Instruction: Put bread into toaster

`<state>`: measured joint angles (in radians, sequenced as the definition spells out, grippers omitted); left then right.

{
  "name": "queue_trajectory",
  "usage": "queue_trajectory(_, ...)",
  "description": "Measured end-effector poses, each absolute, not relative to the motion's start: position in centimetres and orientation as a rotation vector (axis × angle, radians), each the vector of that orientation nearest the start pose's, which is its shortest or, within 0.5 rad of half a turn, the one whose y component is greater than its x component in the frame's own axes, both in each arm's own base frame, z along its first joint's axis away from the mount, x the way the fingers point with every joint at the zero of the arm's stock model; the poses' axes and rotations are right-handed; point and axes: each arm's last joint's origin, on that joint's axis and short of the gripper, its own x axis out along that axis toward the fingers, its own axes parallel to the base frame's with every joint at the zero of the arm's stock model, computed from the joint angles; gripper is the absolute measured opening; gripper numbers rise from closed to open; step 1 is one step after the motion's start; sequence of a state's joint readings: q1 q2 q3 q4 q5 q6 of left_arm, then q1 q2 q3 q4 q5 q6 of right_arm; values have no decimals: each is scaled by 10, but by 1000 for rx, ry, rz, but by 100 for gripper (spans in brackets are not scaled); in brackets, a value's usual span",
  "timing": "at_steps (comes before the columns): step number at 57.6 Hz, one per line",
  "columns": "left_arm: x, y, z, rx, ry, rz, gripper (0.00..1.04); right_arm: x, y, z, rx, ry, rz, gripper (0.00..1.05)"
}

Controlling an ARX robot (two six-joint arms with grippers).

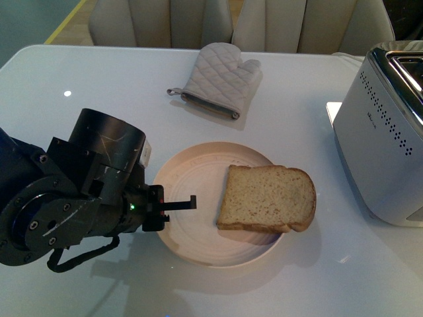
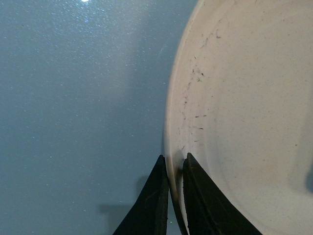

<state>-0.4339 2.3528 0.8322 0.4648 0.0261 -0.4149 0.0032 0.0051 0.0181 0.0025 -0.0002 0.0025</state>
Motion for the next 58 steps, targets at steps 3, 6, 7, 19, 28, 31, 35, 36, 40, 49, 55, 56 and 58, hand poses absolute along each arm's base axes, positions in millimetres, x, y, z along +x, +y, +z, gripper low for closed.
queue_trajectory(3,295,-139,-35,-161,1107,-192,8,97,0,170,3,-15,3,96)
queue_trajectory(6,293,-140,-37,-157,1111,-194,17,97,0,170,3,-15,3,96)
queue_trajectory(7,293,-140,-37,-157,1110,-195,19,97,0,170,3,-15,3,96)
queue_trajectory(19,292,-132,-35,-188,1090,-177,48,97,0,170,3,-15,3,96)
queue_trajectory(28,293,-104,-23,-279,1036,-92,73,97,0,170,3,-15,3,96)
queue_trajectory(31,295,-95,-14,-304,1005,-72,80,97,0,170,3,-15,3,96)
queue_trajectory(35,300,-84,2,-340,947,-49,91,97,0,170,3,-15,3,96)
queue_trajectory(36,301,-82,4,-346,938,-46,92,97,0,170,3,-15,3,96)
queue_trajectory(40,304,-72,21,-376,885,-39,99,97,0,170,3,-15,3,96)
queue_trajectory(49,298,-35,69,-468,721,-33,97,97,0,170,3,-15,3,96)
queue_trajectory(55,289,-16,98,-512,606,-25,97,97,0,170,3,-15,3,96)
queue_trajectory(56,288,-14,101,-515,594,-22,97,97,0,170,3,-15,3,96)
queue_trajectory(58,282,-7,115,-523,538,-13,97,97,0,170,3,-15,3,96)
